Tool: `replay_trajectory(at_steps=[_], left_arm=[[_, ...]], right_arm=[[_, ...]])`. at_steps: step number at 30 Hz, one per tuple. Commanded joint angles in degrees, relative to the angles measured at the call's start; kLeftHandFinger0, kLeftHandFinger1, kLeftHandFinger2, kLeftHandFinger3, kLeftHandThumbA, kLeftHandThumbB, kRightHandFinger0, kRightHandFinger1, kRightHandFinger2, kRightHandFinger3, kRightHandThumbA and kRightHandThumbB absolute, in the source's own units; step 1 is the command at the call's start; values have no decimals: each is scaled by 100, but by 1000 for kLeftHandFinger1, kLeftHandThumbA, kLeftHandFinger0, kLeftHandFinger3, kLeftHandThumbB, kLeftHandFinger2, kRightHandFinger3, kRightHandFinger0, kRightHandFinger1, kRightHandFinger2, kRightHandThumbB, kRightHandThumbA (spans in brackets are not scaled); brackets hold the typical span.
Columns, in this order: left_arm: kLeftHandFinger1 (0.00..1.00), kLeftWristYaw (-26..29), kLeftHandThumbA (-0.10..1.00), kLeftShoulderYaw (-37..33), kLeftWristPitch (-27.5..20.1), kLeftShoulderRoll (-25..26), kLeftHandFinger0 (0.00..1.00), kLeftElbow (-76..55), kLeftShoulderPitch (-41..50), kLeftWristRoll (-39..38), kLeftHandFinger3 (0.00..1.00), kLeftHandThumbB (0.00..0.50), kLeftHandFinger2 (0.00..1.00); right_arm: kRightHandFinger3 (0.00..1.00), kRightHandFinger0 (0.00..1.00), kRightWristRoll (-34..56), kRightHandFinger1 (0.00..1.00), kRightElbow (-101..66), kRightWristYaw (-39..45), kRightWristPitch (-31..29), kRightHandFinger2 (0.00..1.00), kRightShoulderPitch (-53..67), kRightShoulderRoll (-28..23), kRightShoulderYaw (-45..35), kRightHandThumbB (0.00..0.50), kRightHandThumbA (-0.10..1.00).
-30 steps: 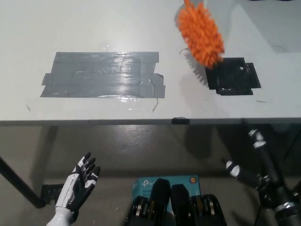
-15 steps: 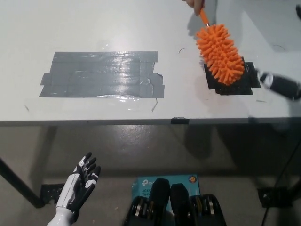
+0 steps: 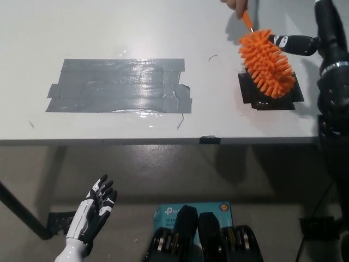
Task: A person hands an oraange duster to the robot and the robot grabs it with its right hand and places it on the black marked spot infron tof it on the desk
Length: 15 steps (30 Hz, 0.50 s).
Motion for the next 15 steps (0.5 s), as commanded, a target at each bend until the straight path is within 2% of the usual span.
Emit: replay_trajectory(at_steps=[1, 2, 8, 11, 15], left_arm=[[1000, -80, 690, -47, -100, 34, 1000, -215, -90, 3, 1000, 159, 1000], [1000, -81, 691, -51, -113, 32, 1000, -209, -95, 8, 1000, 163, 1000], [1000, -50, 696, -63, -101, 37, 1000, -236, -156, 64, 1000, 167, 1000], [1000, -49, 677, -55, -149, 36, 1000, -224, -181, 57, 1000, 137, 1000], [1000, -53, 674, -70, -176, 46, 1000, -235, -180, 88, 1000, 134, 1000]], right_arm=[[1000, 1000, 168, 1000, 1737, -250, -132, 1000, -1228, 40, 66, 372, 974], [1000, 1000, 186, 1000, 1923, -231, -162, 1000, -1313, 48, 82, 362, 976], [1000, 1000, 380, 1000, 3716, -231, -455, 1000, -2005, 149, 140, 384, 979], [1000, 1000, 437, 1000, 4176, -249, -542, 1000, -2132, 181, 156, 382, 979], [1000, 1000, 652, 1000, 4816, -194, -765, 1000, -2274, 210, 90, 353, 986]])
